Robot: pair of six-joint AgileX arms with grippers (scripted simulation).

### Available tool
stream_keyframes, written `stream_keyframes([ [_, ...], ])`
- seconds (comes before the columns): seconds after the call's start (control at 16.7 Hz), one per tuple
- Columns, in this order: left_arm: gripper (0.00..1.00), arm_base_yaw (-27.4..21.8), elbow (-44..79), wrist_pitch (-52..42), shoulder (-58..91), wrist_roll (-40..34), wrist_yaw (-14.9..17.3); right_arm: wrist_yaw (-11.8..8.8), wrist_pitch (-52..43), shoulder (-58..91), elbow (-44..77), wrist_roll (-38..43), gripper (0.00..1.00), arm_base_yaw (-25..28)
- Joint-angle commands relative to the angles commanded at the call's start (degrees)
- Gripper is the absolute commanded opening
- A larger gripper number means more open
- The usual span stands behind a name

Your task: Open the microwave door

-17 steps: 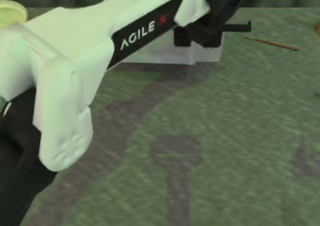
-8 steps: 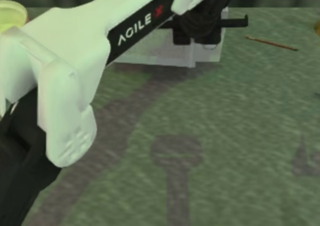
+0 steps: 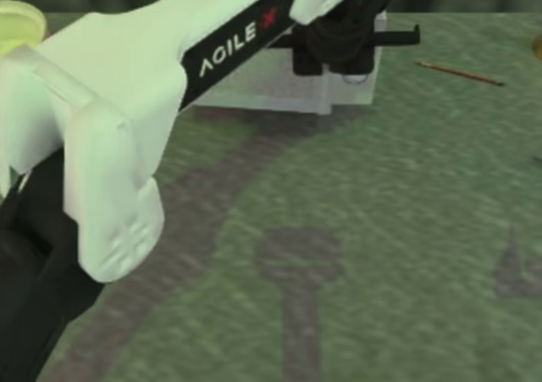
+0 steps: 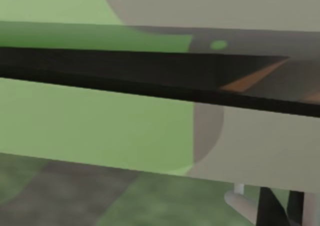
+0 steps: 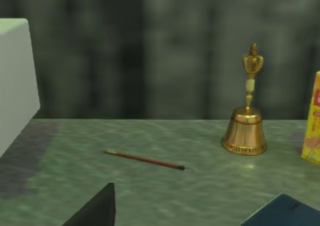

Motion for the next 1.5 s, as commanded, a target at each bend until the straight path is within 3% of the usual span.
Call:
stream_keyframes([
  [0.9, 0.0, -0.45, -0.14, 0.2, 0.23, -0.06, 0.17, 0.0, 0.0, 0.0, 0.0, 0.0, 1.0, 0.0],
  [1.5, 0.0, 0.06, -15.7, 8.65, -8.71, 5.17, 2.1, 0.0, 0.0, 0.0, 0.0, 0.0, 1.0, 0.0],
])
